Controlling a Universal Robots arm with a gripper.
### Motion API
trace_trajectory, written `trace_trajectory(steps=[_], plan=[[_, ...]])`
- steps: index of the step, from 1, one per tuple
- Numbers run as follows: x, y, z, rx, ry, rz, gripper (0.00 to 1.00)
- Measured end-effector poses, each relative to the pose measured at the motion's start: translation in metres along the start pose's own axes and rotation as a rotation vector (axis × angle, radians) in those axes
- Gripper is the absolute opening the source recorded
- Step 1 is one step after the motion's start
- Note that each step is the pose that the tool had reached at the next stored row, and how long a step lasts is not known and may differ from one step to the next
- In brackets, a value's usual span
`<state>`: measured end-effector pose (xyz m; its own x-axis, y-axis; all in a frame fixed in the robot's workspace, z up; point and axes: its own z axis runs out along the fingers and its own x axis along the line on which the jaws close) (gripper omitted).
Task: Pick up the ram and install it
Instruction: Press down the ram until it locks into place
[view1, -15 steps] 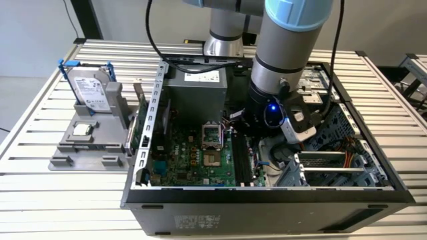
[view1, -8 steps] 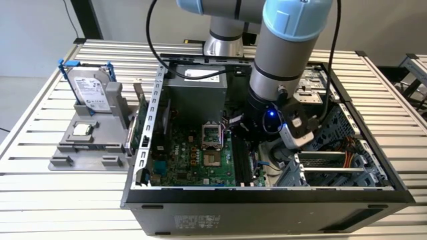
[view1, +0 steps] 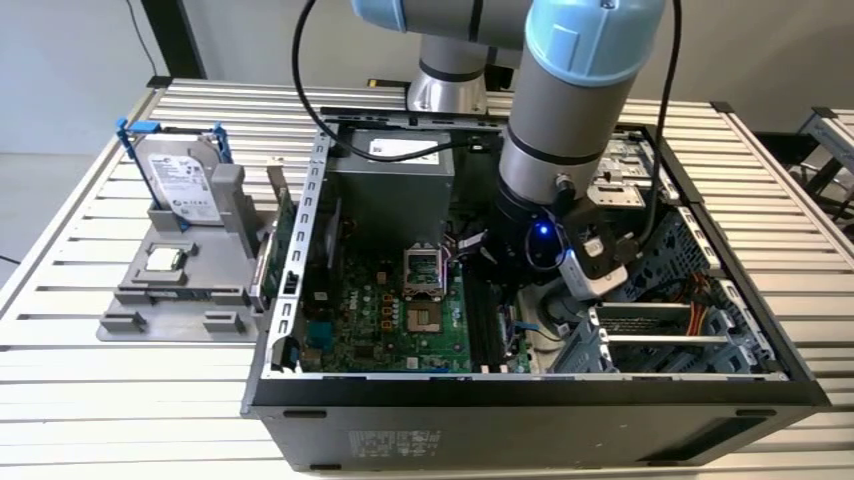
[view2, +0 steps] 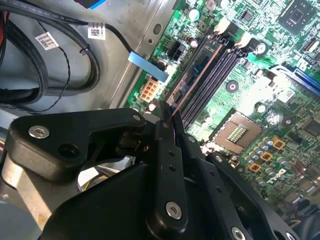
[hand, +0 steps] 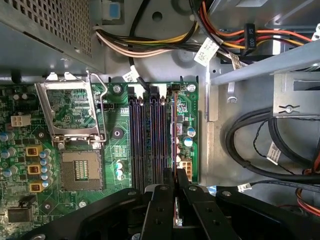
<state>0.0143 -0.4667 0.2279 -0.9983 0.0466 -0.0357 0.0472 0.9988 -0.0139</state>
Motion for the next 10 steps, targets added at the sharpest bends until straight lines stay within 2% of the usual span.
trace_trajectory(steps=[4, 10], plan=[[0.0001, 0.0001, 0.004, 0.0019, -0.0003, 0.0, 0.0], [0.0003, 0.0, 0.0073, 0.0151, -0.0002, -0.001, 0.0]])
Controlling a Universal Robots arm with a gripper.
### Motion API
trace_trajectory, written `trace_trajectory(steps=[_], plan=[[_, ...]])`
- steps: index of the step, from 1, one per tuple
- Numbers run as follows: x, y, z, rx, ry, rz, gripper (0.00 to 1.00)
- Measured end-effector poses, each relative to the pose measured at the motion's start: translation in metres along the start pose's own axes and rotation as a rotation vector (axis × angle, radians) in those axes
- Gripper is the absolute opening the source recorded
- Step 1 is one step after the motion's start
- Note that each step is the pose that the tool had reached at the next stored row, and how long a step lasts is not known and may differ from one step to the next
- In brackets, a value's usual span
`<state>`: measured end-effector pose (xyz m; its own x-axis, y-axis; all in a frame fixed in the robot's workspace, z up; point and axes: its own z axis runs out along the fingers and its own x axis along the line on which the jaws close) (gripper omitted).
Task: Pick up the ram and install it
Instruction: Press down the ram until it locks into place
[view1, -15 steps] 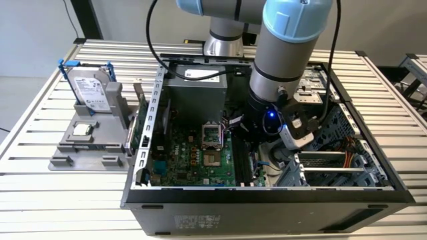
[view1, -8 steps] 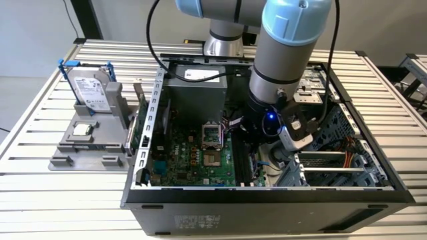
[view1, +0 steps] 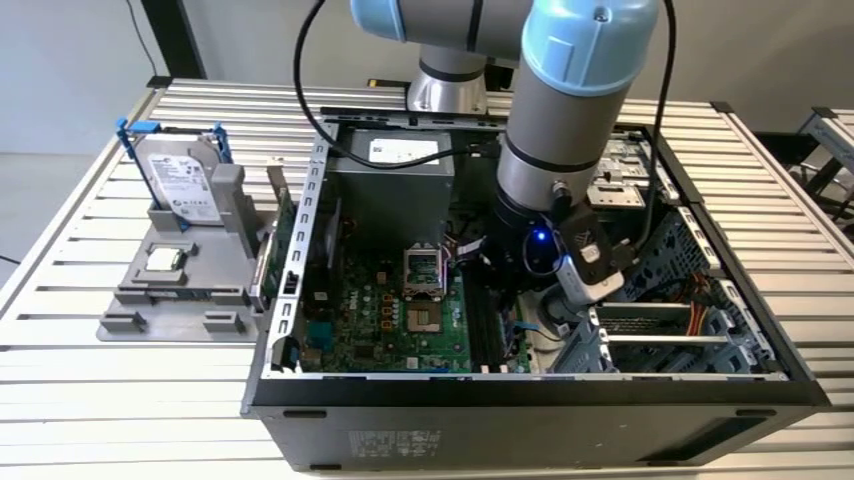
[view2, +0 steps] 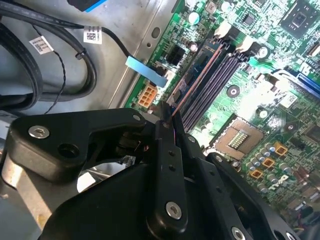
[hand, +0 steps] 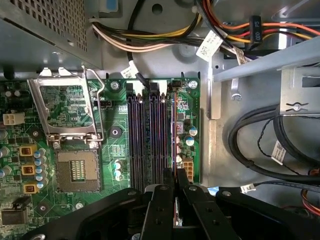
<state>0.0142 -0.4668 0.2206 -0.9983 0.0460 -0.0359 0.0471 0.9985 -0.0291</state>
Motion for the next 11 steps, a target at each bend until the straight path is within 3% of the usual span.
trace_trajectory(steps=[5, 9, 11], plan=[[0.0011, 0.0, 0.0002, -0.0012, 0.0022, 0.0, 0.0], [0.0016, 0.0, 0.0006, -0.0123, 0.0047, -0.004, 0.0], [0.0017, 0.0, 0.0006, -0.012, 0.0056, -0.004, 0.0]])
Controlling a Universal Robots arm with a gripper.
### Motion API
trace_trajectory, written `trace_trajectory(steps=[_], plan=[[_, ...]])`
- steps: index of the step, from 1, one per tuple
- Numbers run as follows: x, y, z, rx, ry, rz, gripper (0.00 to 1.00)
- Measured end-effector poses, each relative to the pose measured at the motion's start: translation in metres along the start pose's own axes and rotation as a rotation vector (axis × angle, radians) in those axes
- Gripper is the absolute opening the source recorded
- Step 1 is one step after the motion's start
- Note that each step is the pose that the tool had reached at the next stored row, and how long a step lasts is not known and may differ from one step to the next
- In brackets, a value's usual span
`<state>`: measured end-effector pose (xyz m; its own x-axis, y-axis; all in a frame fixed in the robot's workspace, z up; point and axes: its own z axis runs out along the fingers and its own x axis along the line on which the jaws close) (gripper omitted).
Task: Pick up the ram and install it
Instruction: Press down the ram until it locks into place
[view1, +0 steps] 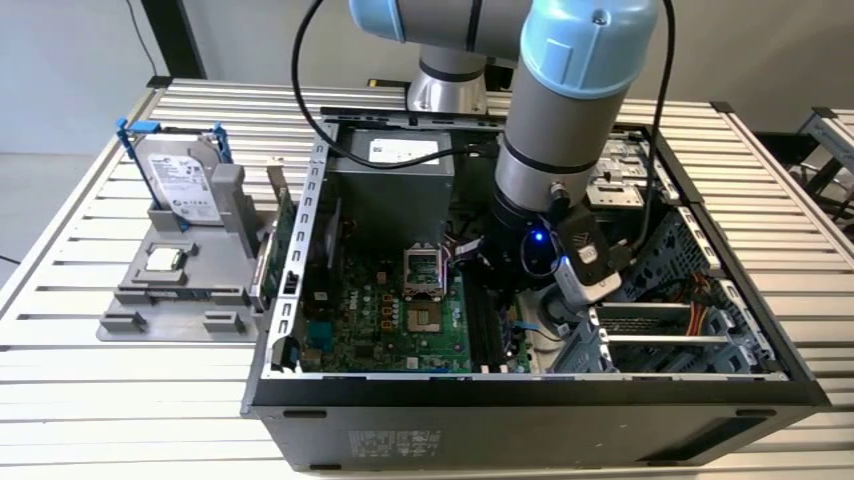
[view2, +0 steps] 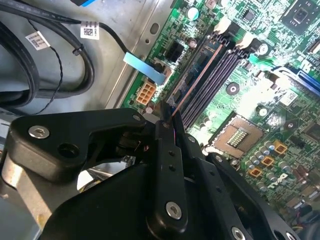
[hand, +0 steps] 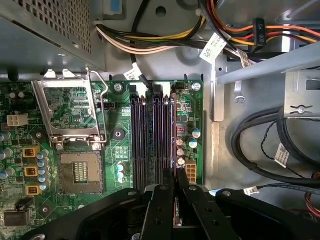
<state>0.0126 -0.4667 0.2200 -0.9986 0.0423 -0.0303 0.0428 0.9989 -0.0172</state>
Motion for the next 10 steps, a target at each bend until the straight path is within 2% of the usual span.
trace_trajectory(steps=[10], plan=[[0.0, -0.0026, 0.0014, 0.0002, 0.0004, -0.001, 0.0]])
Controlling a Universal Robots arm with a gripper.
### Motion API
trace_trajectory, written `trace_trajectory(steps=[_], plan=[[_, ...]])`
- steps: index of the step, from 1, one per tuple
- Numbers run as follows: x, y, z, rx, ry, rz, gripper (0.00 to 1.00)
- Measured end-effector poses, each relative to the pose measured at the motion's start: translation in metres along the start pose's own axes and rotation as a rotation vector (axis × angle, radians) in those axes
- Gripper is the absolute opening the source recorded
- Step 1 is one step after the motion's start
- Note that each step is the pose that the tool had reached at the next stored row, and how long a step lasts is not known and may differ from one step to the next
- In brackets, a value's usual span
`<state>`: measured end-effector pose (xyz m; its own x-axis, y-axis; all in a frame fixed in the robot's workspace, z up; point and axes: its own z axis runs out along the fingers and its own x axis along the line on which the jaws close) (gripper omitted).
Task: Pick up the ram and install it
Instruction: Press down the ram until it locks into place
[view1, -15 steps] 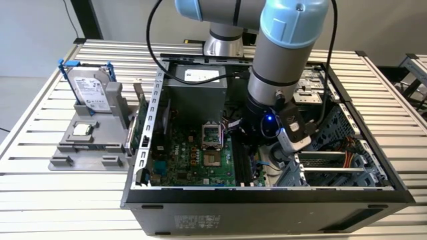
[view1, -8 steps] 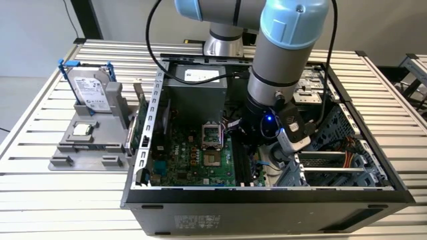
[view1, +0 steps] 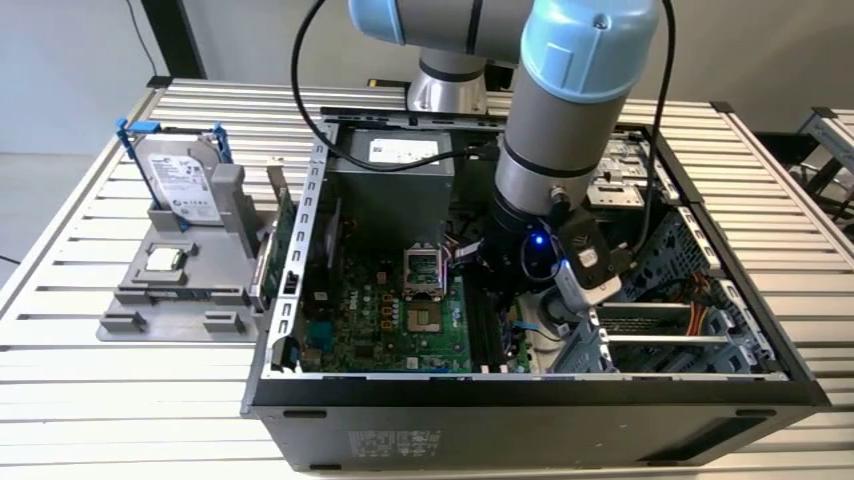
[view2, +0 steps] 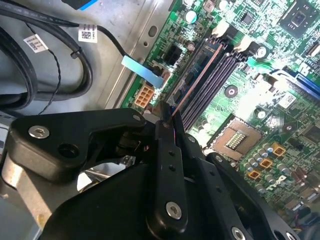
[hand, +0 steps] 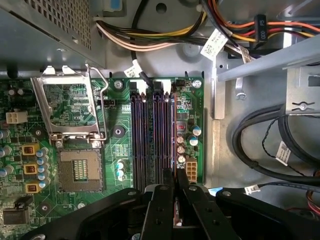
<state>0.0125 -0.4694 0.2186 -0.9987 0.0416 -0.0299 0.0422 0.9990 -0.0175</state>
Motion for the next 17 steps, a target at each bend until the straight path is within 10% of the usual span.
trace_trajectory(steps=[17], plan=[[0.0017, -0.002, 0.0013, -0.0002, -0.0001, -0.009, 0.0]])
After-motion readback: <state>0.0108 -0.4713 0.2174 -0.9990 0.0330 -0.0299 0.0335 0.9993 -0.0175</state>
